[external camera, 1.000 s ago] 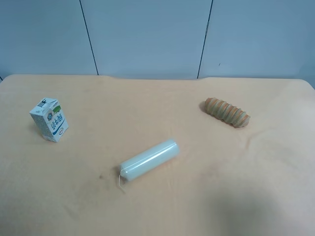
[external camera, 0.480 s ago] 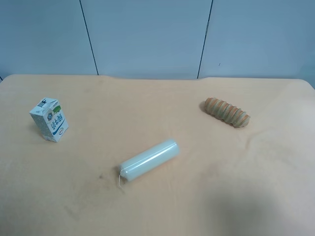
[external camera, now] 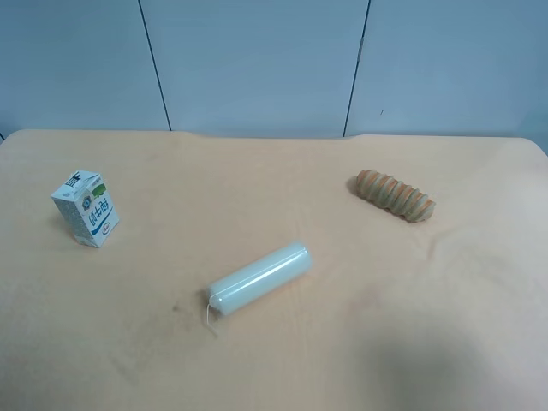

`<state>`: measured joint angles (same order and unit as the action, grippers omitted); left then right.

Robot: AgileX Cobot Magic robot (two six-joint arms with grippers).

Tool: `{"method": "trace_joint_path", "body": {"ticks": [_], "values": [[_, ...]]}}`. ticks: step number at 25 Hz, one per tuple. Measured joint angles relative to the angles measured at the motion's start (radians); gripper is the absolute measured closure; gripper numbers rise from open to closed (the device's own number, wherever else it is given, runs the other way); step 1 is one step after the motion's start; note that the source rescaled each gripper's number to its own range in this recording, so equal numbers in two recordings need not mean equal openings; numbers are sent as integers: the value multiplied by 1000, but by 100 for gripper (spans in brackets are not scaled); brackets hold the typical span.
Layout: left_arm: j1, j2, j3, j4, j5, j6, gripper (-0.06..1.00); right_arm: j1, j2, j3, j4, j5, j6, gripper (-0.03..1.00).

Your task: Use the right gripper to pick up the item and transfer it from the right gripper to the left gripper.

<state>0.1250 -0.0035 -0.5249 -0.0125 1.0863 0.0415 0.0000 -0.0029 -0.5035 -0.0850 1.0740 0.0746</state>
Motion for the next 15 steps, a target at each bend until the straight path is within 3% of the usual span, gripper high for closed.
{"method": "trace_joint_path", "body": {"ticks": [15], "values": [[0,0,17,-1,-30,13,-5,0,0,0,0,0,0,24]]}}
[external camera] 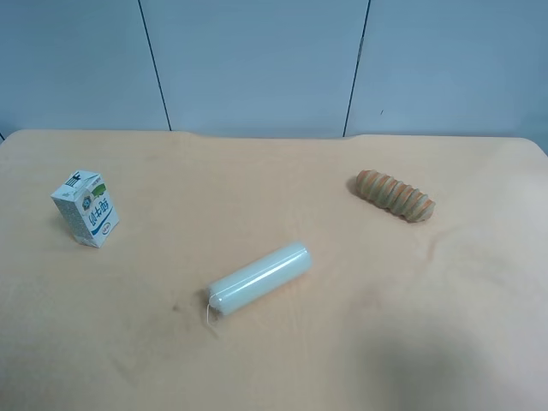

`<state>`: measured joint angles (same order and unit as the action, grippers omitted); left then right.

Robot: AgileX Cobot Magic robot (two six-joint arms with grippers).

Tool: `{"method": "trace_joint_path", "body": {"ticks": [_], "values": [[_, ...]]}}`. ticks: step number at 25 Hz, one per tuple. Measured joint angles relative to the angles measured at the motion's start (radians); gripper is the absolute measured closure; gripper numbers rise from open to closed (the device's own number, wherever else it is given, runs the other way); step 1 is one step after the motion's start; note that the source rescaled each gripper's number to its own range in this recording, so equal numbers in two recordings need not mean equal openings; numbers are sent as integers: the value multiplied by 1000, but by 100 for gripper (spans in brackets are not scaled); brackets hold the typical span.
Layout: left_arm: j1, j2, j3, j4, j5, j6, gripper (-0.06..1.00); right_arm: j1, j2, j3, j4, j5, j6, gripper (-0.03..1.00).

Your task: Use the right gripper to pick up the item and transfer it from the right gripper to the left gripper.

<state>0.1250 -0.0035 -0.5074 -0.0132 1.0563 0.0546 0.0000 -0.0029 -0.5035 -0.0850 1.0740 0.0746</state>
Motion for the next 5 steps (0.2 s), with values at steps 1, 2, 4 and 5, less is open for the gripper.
{"method": "trace_joint_path", "body": {"ticks": [1,2,4,5], "values": [[0,0,0,0,0,0,-5,0,0,0,0,0,0,24],[0,0,0,0,0,0,-5,0,0,0,0,0,0,24],[0,0,0,0,-1,0,-5,0,0,0,0,0,0,24],[0,0,0,0,-1,0,-5,0,0,0,0,0,0,24]]}}
